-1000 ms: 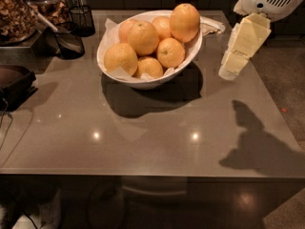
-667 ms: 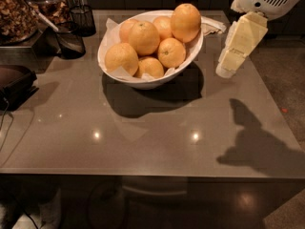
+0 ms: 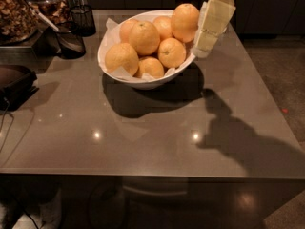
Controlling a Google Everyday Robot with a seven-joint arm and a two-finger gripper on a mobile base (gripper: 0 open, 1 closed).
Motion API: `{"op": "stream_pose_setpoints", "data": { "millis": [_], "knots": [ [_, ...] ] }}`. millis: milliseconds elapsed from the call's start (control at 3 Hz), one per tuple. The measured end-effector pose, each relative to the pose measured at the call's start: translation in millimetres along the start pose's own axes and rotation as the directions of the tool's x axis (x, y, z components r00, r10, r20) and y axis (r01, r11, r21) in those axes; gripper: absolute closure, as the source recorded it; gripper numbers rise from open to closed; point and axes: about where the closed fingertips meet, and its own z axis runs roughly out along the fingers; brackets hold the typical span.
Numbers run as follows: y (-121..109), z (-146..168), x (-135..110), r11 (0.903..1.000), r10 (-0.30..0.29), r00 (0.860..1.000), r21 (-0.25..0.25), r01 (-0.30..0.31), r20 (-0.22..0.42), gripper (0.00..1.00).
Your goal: Pick orange from white bowl
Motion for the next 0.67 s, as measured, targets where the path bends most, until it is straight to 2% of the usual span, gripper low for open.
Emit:
{"op": "stream_pose_setpoints", "data": {
  "millis": [333,667],
  "knots": [
    [-4.3,8.0,-25.9,0.9952,-0.098,0.995,0.004,0.098,0.017,0.00],
    [-5.4,9.4,-26.1,0.9952,-0.097,0.995,0.015,0.097,0.019,0.00]
  ]
}}
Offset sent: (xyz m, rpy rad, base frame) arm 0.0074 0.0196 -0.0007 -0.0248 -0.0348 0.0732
